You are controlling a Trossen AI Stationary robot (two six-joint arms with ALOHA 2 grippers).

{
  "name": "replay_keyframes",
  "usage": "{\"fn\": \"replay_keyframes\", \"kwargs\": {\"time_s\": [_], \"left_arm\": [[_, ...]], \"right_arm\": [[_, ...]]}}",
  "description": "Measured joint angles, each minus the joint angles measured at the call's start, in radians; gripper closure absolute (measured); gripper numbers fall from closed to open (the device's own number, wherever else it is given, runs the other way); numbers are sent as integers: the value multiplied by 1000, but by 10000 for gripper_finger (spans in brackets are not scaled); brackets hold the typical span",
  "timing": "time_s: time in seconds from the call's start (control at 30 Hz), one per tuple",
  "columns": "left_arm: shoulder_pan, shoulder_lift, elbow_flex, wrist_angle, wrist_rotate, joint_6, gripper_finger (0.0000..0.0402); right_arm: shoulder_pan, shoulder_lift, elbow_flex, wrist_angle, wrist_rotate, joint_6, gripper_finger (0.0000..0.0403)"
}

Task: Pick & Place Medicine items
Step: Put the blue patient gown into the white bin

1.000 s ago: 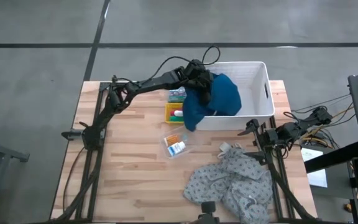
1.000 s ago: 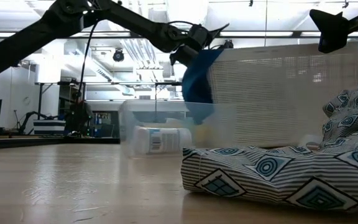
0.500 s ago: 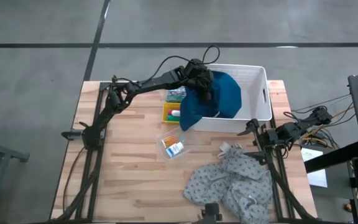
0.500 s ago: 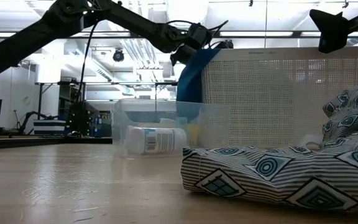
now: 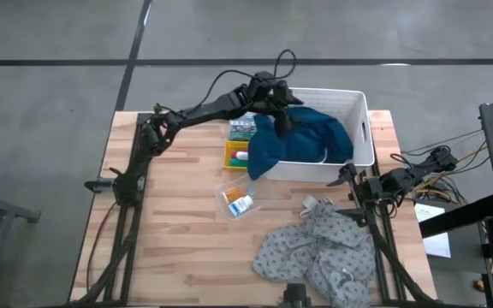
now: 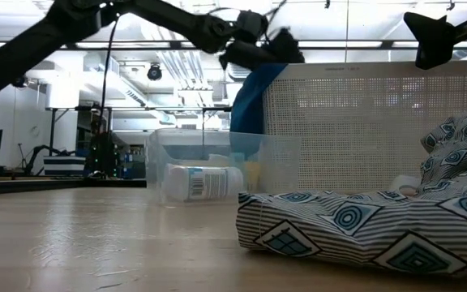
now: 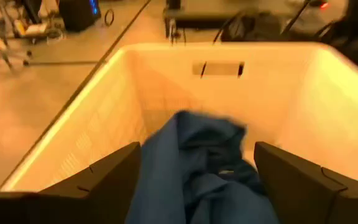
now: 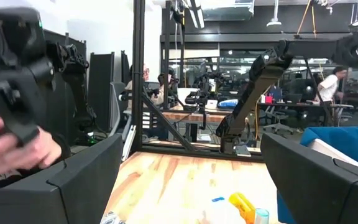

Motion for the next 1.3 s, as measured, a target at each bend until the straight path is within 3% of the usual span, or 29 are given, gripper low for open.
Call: {"fn": "replay_keyframes", "kwargs": {"time_s": [0.4,0.6,0.97,1.3], "left_arm": [[-84,-189,-3,-170,27,50,90],[-178,-316,-98,-323,23,108,96],[-304,-629,-599,-323,-255,83,99],[-307,-771,-1094,155,-268,130,99]], "right_arm": [[0,0,0,-1,0,0,23],[0,0,0,-1,0,0,23],[0,0,0,-1,-1,0,23],[0,1,0,-2,0,0,23]]}}
